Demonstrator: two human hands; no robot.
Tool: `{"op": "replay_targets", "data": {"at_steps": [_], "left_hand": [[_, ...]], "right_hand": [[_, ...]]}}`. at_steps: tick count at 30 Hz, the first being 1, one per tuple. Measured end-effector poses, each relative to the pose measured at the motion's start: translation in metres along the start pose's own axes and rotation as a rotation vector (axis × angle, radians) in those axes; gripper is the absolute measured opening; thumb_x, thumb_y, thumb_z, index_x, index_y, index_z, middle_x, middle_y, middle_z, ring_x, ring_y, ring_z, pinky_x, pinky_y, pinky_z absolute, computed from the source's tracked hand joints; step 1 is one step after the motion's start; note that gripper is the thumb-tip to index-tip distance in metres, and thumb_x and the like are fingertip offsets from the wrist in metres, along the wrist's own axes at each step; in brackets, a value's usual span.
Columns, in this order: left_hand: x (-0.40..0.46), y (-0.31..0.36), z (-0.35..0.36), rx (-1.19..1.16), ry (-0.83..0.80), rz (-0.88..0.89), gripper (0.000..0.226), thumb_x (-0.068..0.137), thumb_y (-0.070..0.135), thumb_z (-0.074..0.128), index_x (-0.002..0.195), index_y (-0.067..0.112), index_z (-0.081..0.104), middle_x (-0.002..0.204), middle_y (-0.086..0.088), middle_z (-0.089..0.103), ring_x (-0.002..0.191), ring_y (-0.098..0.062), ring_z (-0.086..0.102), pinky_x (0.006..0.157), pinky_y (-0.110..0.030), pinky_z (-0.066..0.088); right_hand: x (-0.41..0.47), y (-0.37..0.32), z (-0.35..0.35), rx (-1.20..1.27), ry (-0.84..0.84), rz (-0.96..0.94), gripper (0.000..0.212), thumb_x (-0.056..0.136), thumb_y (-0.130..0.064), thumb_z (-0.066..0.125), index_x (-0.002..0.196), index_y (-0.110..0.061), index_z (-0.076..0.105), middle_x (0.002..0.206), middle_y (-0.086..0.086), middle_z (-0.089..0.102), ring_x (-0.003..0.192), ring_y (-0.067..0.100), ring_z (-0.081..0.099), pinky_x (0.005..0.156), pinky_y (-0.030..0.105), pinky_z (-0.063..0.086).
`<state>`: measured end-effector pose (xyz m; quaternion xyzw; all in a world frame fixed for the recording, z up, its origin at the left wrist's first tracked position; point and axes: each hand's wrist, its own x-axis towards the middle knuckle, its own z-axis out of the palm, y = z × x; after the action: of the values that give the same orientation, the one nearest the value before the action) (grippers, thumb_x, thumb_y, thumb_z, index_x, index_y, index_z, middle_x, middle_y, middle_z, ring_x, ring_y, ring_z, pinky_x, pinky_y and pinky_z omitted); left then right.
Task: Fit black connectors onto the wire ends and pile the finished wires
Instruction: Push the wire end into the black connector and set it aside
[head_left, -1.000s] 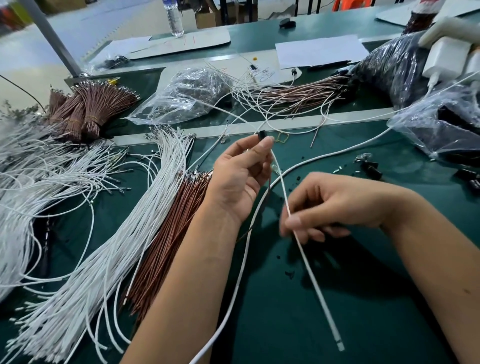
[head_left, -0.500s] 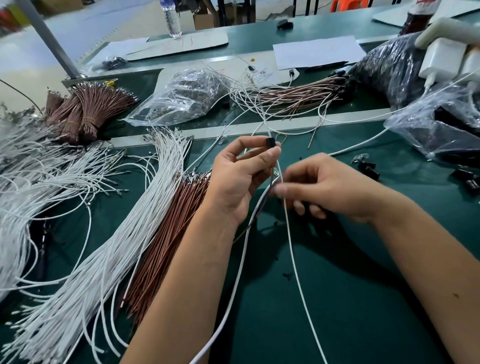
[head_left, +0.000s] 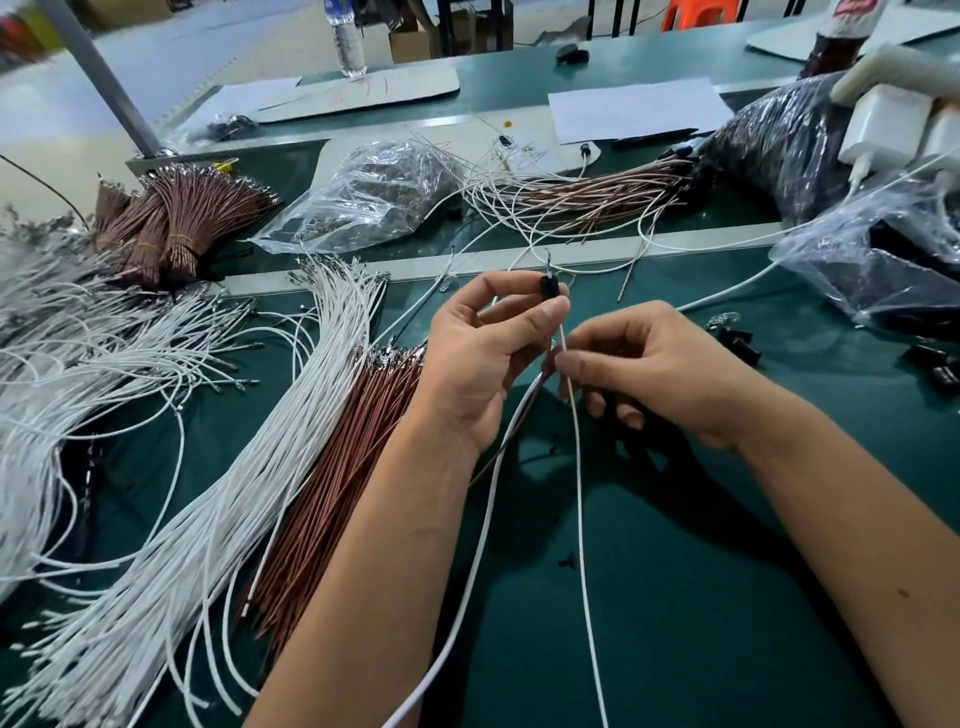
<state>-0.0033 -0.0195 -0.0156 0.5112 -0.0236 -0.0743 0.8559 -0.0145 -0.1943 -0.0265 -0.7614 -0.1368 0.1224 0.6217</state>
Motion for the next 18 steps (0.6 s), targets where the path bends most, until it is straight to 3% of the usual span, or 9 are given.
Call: {"op": "replay_targets", "data": {"at_steps": [4, 9, 13, 18], "left_hand": [[-0.0019, 0.0008, 0.0016, -0.001, -0.028, 0.016, 0.022, 0.065, 0.003, 0.077, 0.083, 0.011, 0.068, 0.084, -0.008, 0.075, 0.063, -0.014, 0.068, 0.062, -0.026, 0.057], [-0.0038, 0.0013, 0.0040, -0.024, -0.060, 0.006, 0.018, 0.066, 0.002, 0.076, 0.071, 0.018, 0.073, 0.085, -0.008, 0.076, 0.061, -0.013, 0.068, 0.059, -0.024, 0.056], [-0.0047, 0.0023, 0.0035, -0.046, -0.079, -0.002, 0.017, 0.067, 0.002, 0.077, 0.073, 0.018, 0.073, 0.088, -0.010, 0.076, 0.061, -0.014, 0.068, 0.058, -0.024, 0.056], [-0.0044, 0.0015, 0.0028, -0.070, -0.102, 0.009, 0.018, 0.070, 0.000, 0.076, 0.079, 0.014, 0.071, 0.088, -0.010, 0.075, 0.062, -0.013, 0.067, 0.057, -0.024, 0.056]], "right_hand": [[0.0014, -0.0007, -0.0010, 0.043, 0.105, -0.078, 0.023, 0.081, -0.035, 0.076, 0.090, -0.013, 0.080, 0.075, 0.004, 0.071, 0.055, 0.010, 0.058, 0.039, 0.020, 0.037], [0.0010, -0.0013, -0.0022, 0.064, 0.103, -0.104, 0.014, 0.080, -0.027, 0.080, 0.082, -0.013, 0.080, 0.063, 0.002, 0.067, 0.051, 0.010, 0.057, 0.037, 0.020, 0.037], [0.0012, -0.0022, -0.0019, 0.072, 0.116, -0.123, 0.011, 0.084, -0.016, 0.079, 0.082, -0.005, 0.078, 0.058, 0.004, 0.064, 0.048, 0.010, 0.055, 0.037, 0.019, 0.039], [0.0002, -0.0040, -0.0004, 0.094, 0.096, -0.128, 0.012, 0.074, -0.022, 0.082, 0.075, -0.011, 0.078, 0.057, 0.008, 0.064, 0.048, 0.013, 0.057, 0.039, 0.022, 0.043]]}}
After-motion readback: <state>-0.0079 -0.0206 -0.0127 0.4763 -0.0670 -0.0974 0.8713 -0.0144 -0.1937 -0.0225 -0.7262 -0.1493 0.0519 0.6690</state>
